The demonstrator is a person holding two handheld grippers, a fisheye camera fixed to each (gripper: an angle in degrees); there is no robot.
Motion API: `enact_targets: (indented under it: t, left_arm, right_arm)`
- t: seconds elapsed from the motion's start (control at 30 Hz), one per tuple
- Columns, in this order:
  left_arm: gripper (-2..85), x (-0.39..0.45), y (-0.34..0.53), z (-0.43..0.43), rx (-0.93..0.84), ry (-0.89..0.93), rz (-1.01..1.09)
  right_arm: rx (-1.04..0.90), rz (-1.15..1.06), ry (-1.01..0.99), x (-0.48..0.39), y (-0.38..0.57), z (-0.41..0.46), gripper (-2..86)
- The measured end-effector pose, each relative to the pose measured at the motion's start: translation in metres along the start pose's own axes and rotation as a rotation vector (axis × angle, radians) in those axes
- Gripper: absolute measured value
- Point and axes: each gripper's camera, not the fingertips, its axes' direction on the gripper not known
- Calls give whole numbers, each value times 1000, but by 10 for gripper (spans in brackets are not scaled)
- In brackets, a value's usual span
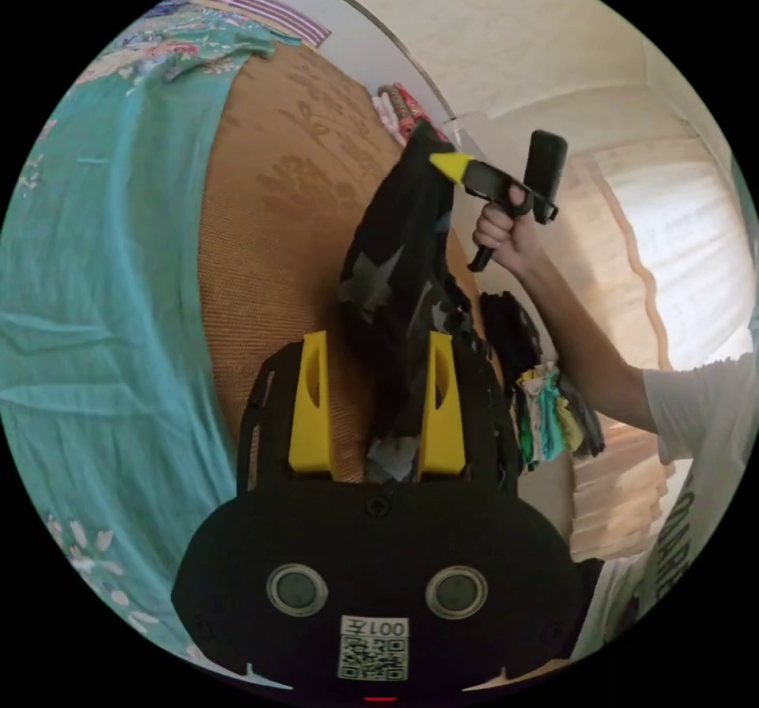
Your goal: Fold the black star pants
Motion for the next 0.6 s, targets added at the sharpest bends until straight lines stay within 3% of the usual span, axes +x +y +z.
enact_targets:
  t: [0.13,0.2,0.37,0.47,0.6]
  left_arm:
    - [97,-16,4,15,2,164,35]
    - [33,-20,9,19,49,270,71]
    - [4,0,24,11,70,238,227]
    - [8,33,37,13,-46,187,438]
    - [26,78,70,45,-365,136,722]
  right_arm:
    - [45,-25,-144,18,-1,-30,21]
    - [54,-46,-189,21,1,-42,21]
    - [30,-73,-199,14,13,-78,22]
    - [-51,-51,-143,-3,27,-91,22]
    - [-313,94,-74,-25,65,-73,20]
